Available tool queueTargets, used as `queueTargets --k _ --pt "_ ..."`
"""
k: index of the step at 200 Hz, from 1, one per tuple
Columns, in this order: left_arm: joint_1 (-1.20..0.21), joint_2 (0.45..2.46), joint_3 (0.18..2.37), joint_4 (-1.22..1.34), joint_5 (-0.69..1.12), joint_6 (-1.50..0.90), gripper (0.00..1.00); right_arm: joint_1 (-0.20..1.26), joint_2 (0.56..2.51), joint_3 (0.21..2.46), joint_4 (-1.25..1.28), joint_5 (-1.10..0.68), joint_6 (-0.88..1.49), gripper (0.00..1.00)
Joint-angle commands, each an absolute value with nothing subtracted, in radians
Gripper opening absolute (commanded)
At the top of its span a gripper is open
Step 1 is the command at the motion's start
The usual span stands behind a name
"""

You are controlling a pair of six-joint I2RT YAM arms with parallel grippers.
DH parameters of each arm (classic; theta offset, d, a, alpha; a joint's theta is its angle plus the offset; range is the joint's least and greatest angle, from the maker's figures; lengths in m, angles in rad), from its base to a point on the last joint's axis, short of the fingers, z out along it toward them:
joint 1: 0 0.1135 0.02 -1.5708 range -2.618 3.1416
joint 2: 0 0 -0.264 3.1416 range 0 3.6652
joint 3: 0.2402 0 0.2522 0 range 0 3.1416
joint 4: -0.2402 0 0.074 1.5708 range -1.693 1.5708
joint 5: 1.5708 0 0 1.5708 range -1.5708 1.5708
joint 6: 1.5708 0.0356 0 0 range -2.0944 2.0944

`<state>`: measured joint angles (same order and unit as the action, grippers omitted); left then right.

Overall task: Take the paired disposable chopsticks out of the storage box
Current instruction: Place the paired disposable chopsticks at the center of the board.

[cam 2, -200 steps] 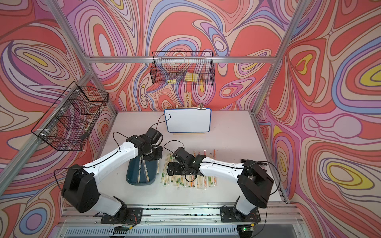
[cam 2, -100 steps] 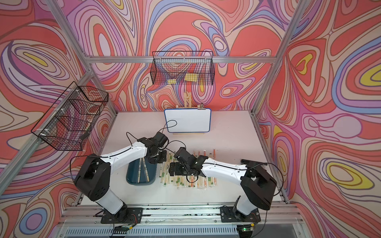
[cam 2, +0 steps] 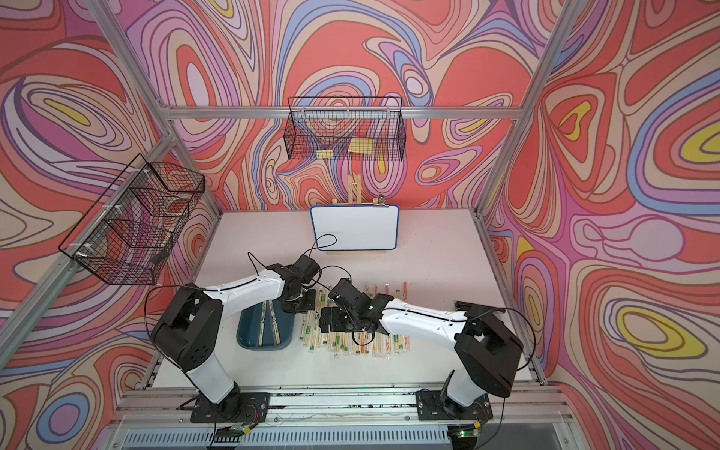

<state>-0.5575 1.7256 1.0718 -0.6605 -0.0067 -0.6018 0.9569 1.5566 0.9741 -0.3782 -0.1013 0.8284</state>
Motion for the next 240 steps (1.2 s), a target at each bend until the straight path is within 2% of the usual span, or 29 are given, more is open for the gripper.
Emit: queueTargets --k 1,33,103,180,240 --pt "-0.561 1.729 1.06 -0.659 -0.017 -0.59 0.18 0.959 1.552 0.991 -0.394 -0.091 0.819 0.94" --pt "-0.561 1.692 1.065 -0.673 -0.013 -0.589 0.33 0.96 1.556 0.999 -0.399 -0.091 0.816 0.94" --pt "-0.546 1.55 1.089 -0.722 -0.023 -0.632 0.39 0.959 1.563 1.016 -0.404 -0.093 0.812 0.94" --pt "-0.317 1.367 0.971 -0.809 -0.083 -0.686 0.41 0.959 1.602 1.056 -0.391 -0.114 0.801 0.94" --pt "-0.265 1.393 0.855 -0.749 -0.069 -0.707 0.4 0.96 1.637 1.097 -0.387 -0.137 0.801 0.94"
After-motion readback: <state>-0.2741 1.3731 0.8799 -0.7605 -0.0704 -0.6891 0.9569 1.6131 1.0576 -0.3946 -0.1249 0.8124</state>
